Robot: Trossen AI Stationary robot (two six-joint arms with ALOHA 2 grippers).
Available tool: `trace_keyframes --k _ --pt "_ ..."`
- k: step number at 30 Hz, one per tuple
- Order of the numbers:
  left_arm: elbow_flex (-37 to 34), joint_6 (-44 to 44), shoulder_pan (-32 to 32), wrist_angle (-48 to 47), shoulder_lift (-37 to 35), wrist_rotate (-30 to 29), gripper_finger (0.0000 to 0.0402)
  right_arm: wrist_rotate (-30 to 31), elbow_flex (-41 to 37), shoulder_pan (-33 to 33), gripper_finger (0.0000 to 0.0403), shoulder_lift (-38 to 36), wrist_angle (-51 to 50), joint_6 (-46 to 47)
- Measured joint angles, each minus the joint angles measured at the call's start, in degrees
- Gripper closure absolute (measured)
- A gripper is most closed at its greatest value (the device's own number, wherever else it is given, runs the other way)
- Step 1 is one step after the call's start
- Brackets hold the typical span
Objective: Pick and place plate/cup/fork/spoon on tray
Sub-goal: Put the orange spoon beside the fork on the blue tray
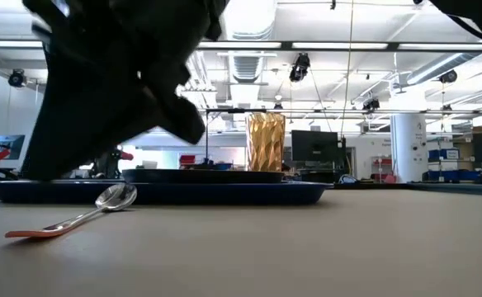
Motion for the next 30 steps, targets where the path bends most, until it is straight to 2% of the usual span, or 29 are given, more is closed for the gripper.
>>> trace_keyframes --k 3,6,14,22,26,30 --pt "0.0 -1.0 0.0 0.0 0.7 0.0 0.0336 1.8 3.0 0.2 0.0394 -0.3 -5.3 -0.7" --pt "0.0 -1.0 0.0 0.0 2.4 1.9 0.0336 5.9 7.3 0.4 0.0394 -1.2 -15.1 -1.1" --pt "-1.3 -1.4 -0.2 0.0 9.9 10.9 0.0336 22.9 7.3 2.6 0.0394 -13.1 -33.5 4.2" --pt "-4.5 -5.1 -0.2 0.0 18.6 17.0 0.0336 39.1 7.3 7.5 0.0394 -26.0 -34.9 7.3" --pt "-4.6 -7.9 -0.1 0.5 22.6 19.8 0.0336 44.4 7.3 10.0 0.0394 -30.3 -34.9 5.3" --pt "-4.6 -12.7 -0.1 5.9 25.0 22.1 0.0336 48.7 7.3 11.6 0.0394 -33.0 -35.3 1.7"
